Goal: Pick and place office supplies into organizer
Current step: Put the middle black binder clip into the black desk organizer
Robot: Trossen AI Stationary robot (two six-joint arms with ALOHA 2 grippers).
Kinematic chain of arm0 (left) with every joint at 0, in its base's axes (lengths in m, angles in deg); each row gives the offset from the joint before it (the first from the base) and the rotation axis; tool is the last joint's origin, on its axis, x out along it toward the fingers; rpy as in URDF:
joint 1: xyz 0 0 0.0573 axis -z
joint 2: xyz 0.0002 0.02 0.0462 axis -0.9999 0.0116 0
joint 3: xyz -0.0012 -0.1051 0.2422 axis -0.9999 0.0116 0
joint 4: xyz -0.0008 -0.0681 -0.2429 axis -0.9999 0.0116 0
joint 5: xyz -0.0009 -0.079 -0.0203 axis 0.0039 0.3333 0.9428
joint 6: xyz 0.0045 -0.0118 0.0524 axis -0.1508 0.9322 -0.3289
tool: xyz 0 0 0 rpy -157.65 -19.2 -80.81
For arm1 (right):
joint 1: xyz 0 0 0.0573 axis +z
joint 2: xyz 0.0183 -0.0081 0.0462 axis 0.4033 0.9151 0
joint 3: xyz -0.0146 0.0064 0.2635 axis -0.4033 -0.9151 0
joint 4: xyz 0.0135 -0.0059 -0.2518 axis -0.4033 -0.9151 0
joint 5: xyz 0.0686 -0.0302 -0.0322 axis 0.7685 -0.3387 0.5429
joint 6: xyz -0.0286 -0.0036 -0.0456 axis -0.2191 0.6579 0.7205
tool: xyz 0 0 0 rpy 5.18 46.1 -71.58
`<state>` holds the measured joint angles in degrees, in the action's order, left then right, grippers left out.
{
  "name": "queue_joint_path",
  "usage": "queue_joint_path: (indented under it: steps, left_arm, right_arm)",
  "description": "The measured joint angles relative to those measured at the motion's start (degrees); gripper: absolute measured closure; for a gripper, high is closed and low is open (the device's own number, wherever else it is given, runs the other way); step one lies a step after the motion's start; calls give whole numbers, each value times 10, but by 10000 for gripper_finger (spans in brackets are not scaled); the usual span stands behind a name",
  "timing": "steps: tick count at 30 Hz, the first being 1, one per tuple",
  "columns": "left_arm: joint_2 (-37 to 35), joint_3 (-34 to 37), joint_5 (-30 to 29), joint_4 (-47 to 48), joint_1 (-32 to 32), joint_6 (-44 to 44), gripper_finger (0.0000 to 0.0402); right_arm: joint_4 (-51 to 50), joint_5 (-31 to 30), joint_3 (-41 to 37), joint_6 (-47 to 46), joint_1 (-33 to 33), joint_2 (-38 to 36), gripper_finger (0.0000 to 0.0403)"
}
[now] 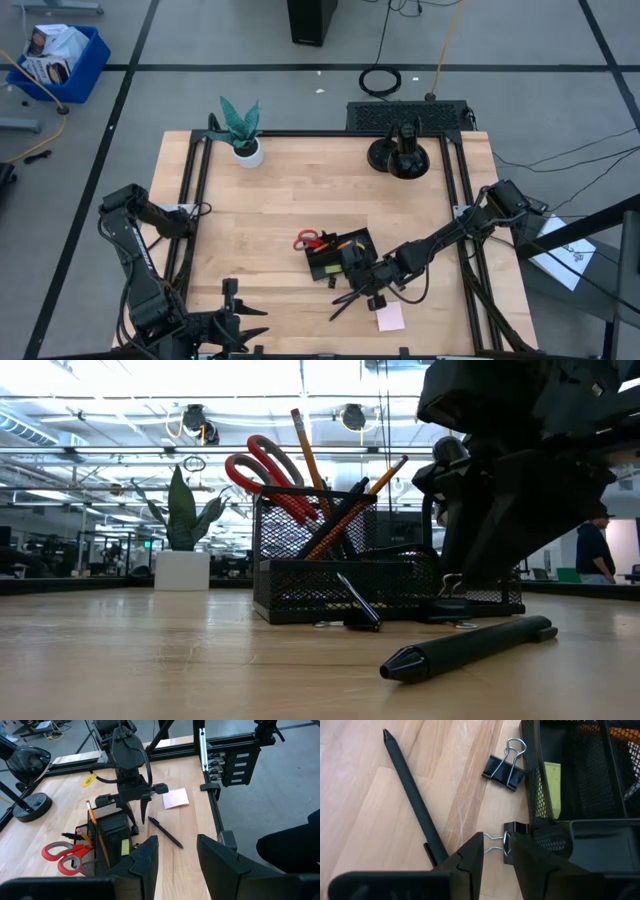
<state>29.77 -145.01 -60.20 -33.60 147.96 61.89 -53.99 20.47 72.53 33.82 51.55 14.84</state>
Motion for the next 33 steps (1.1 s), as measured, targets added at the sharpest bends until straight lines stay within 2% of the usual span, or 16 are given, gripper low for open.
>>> queue_joint_path:
  steps: [8, 23, 33]
  left_arm:
    - [0, 0, 0, -1, 0, 0, 261]
    - [0, 0, 0, -3, 0, 0, 261]
    - [0, 0, 0, -2, 0, 0, 261]
  right_arm:
    - [11, 1, 0, -2, 0, 13, 319]
    - [14, 1, 1, 6, 1, 14, 396]
    - [15, 0, 1, 6, 10, 14, 402]
